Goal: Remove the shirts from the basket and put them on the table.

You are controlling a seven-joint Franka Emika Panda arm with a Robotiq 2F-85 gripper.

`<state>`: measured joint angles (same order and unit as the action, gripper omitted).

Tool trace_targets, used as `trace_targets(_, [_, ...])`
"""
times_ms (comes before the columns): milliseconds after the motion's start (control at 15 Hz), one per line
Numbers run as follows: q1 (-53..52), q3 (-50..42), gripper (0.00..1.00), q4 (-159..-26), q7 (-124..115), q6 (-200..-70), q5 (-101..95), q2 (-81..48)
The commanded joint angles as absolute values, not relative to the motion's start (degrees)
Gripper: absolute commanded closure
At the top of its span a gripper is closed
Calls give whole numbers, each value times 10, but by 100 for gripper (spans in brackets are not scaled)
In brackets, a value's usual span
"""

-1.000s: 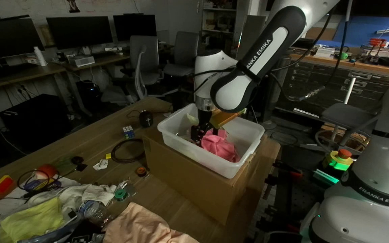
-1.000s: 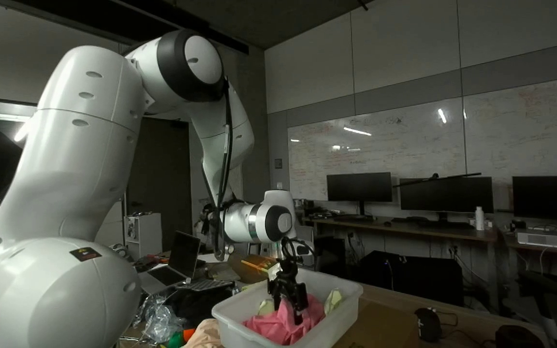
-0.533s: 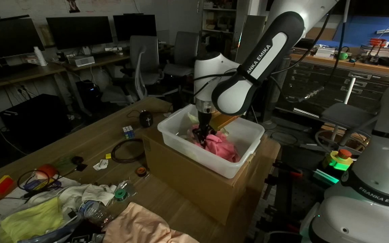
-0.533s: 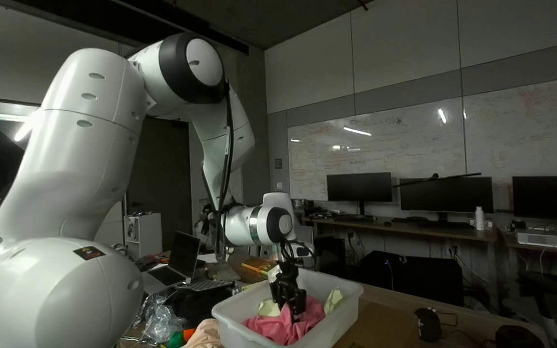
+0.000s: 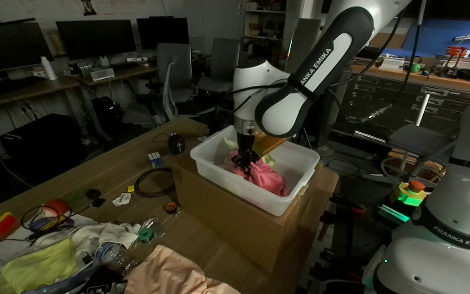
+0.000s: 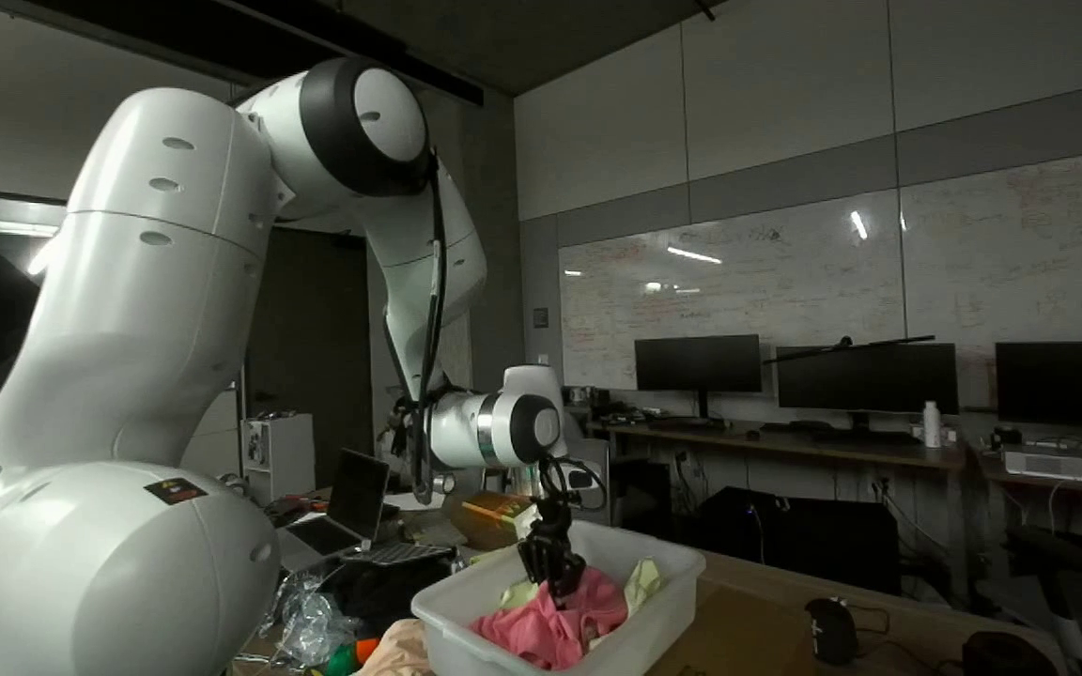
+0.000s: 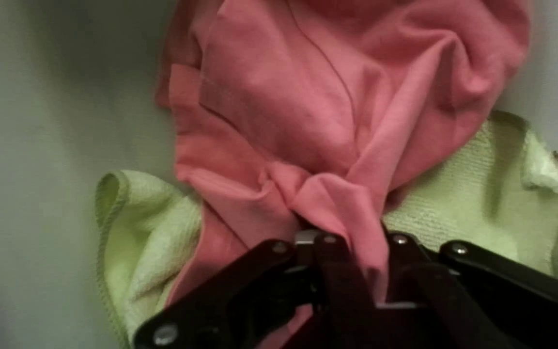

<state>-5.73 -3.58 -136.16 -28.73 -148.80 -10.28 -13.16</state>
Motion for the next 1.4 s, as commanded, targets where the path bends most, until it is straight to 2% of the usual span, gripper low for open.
trace_targets(0, [-64, -38, 90, -1394, -283, -1450, -114, -55])
trace_targets(333, [-50, -23, 90, -1439, -332, -1404, -197, 76])
trace_targets(733, [-15, 51, 90, -1443, -348, -1285, -247, 226])
trace_targets(1333, [-4, 144, 90, -1378, -330, -1175, -255, 345])
